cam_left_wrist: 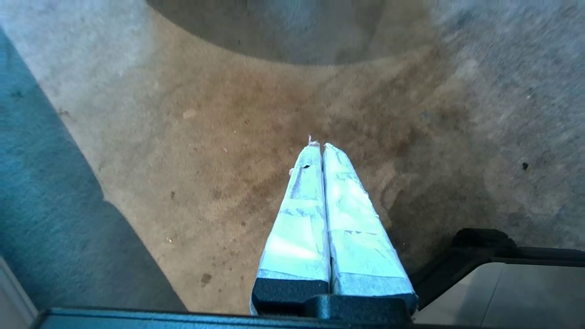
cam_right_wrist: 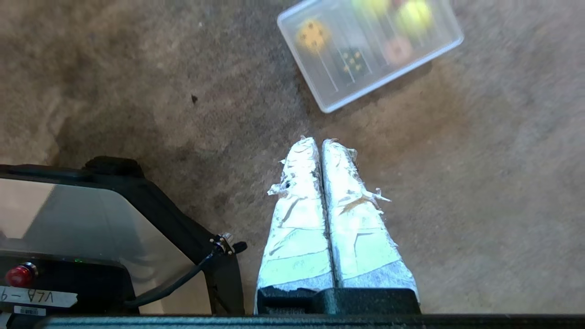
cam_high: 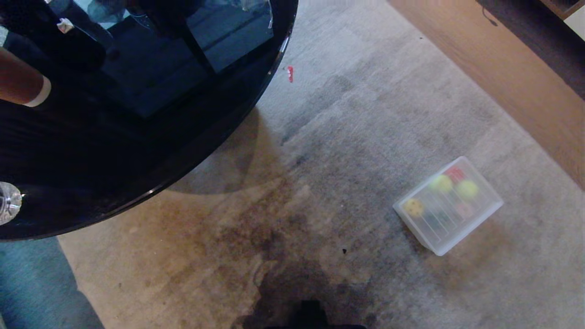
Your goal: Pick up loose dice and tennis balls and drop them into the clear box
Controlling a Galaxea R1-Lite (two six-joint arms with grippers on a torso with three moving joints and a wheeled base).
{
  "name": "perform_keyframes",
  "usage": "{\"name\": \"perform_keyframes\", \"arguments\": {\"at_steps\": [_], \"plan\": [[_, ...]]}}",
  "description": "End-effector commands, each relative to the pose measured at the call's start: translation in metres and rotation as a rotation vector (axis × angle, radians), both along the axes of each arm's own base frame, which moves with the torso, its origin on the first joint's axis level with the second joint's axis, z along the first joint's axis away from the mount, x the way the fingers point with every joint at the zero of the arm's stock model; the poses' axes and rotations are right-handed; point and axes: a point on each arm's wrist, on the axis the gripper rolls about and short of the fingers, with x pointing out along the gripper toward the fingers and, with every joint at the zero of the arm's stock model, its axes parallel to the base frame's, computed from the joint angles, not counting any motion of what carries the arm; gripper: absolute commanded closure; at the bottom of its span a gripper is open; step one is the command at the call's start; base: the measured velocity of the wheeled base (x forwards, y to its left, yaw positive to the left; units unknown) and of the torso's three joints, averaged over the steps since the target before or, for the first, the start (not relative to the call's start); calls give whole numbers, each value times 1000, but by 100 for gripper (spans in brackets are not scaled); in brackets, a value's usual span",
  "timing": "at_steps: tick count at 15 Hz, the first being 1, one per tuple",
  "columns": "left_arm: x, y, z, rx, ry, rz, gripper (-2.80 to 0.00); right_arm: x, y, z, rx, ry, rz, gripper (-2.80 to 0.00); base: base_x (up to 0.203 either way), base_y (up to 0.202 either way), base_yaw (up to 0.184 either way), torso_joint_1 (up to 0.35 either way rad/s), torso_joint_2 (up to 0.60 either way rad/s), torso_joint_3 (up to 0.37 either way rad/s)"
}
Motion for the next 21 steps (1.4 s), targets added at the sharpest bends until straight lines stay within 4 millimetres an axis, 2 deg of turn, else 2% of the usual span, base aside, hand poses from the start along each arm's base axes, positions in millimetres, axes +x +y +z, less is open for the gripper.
{"name": "perform_keyframes", "arguments": {"at_steps": [1,21], "plan": [[0,0,0,0,1,1,0,0,0,0,-1,4,1,0,0,0,0,2,2,207],[0,0,0,0,-1,1,0,0,0,0,-1,4,1,0,0,0,0,3,2,202]]}}
